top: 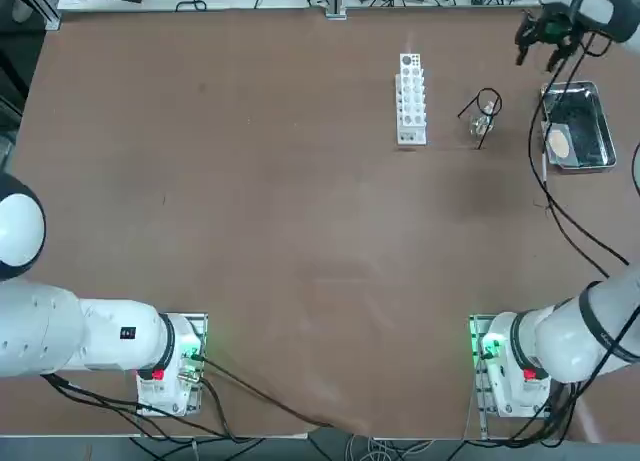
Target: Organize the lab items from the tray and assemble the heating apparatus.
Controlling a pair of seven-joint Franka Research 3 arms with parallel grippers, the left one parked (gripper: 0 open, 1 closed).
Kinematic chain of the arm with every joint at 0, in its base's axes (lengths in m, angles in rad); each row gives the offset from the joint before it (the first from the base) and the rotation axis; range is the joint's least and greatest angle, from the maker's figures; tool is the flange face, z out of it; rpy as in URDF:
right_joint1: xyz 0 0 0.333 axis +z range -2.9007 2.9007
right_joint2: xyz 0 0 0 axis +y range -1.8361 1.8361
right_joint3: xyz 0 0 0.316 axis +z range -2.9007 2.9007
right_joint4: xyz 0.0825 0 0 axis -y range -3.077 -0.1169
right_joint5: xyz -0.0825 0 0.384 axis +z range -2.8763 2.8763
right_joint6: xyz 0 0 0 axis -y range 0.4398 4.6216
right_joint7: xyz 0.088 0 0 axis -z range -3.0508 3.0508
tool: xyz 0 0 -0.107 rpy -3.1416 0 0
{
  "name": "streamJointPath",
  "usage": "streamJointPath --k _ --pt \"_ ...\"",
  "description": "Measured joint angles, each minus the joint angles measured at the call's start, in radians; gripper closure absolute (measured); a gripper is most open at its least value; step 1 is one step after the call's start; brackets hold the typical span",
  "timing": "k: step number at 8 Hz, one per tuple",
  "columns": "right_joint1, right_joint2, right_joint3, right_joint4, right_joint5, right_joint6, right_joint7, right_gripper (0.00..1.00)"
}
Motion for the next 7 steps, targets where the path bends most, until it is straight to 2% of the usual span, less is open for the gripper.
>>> streamJointPath --k 2,4,7 --pt "-0.08 0.026 -0.006 -0.006 -0.038 0.005 -0.161 0.0" --pt "-0.139 0.06 -0.008 -0.031 -0.059 0.06 -0.275 0.0" --pt "-0.155 0.11 -0.007 -0.115 -0.132 0.202 -0.279 0.01"
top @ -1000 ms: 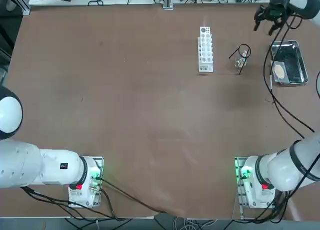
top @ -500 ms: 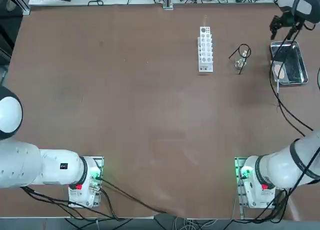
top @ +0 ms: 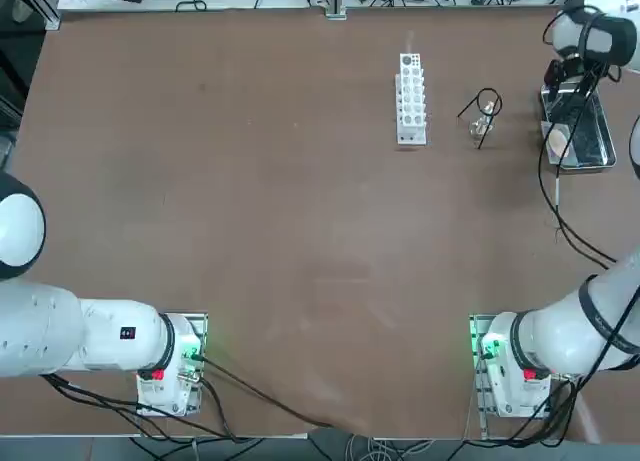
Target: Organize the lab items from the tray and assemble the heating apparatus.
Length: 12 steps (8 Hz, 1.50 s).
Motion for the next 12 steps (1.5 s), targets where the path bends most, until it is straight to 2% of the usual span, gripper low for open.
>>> streamJointPath --k 4,8,12 --pt "-0.008 0.095 0.0 -0.016 0.0 0.083 0.001 0.04" --pt "-0.01 0.176 0.002 -0.016 -0.001 0.119 0.002 0.1" --pt "-0.008 0.218 0.005 -0.01 -0.014 0.139 0.002 0.11"
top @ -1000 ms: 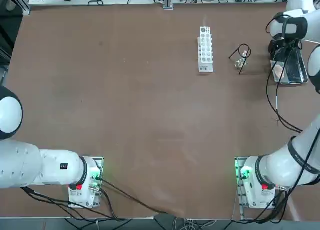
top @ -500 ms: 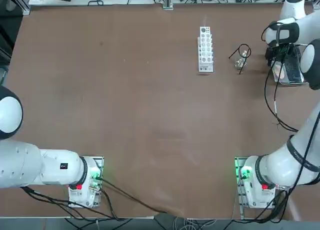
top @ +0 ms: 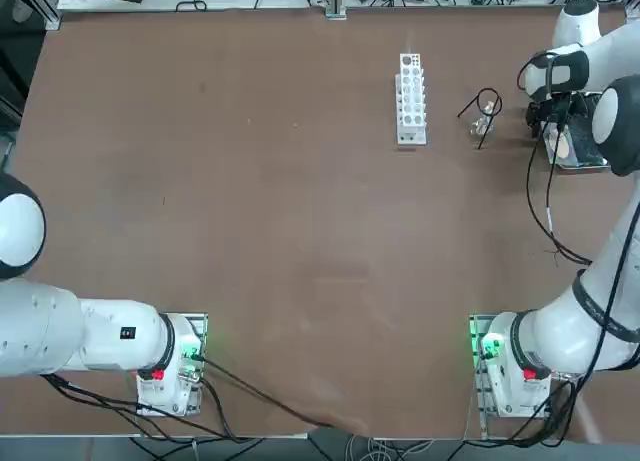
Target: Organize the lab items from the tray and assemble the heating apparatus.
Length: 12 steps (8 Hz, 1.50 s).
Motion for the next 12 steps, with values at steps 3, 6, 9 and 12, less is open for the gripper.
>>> streamJointPath --k 3,6,9,12 --pt "0.0 0.027 -0.001 0.007 -0.036 0.003 0.0 0.12" --pt "-0.001 0.04 -0.002 0.017 -0.053 0.004 0.0 0.12" --pt "-0.001 0.05 -0.002 0.022 -0.065 0.004 0.0 0.15" --pt "-0.002 0.051 -0.003 0.024 -0.074 0.004 0.004 0.15"
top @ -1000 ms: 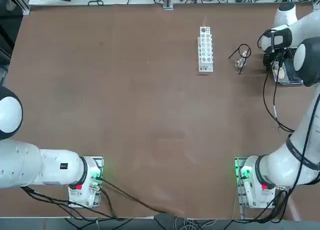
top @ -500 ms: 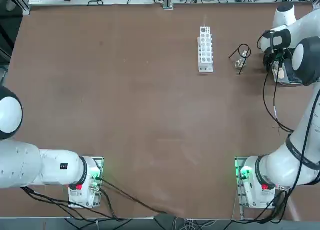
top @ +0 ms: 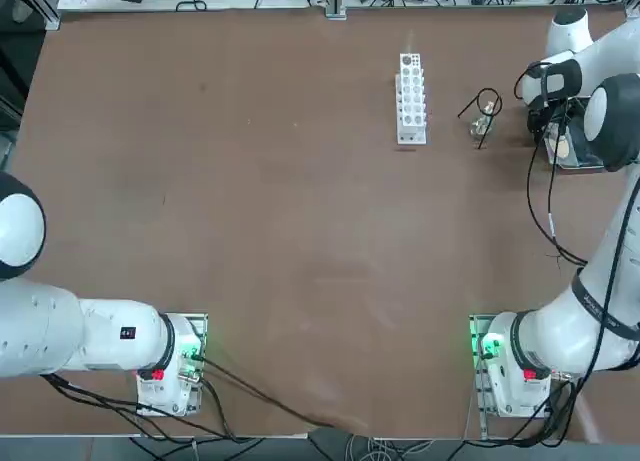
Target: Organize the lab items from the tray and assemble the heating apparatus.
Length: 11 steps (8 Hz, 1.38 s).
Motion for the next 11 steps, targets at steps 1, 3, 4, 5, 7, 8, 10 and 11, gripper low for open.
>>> streamJointPath --k 1,3,4,5,7,8,10,11 --pt "0.0 0.001 0.0 0.0 -0.002 0.0 0.007 0.17" --pt "0.0 0.004 0.0 0.0 -0.003 0.0 0.011 0.19" --pt "0.0 0.004 0.0 0.0 -0.003 0.0 0.012 0.2" --pt "0.0 0.004 0.0 0.0 -0.003 0.0 0.012 0.22" --pt "0.0 0.004 0.0 0.0 -0.004 0.0 0.013 0.27" --pt "0.001 0.005 0.001 0.0 -0.004 0.0 0.015 0.29" --pt "0.005 0.005 0.002 0.0 -0.004 0.0 0.032 0.31" --pt "0.009 0.005 0.003 0.0 -0.004 0.0 0.042 0.32"
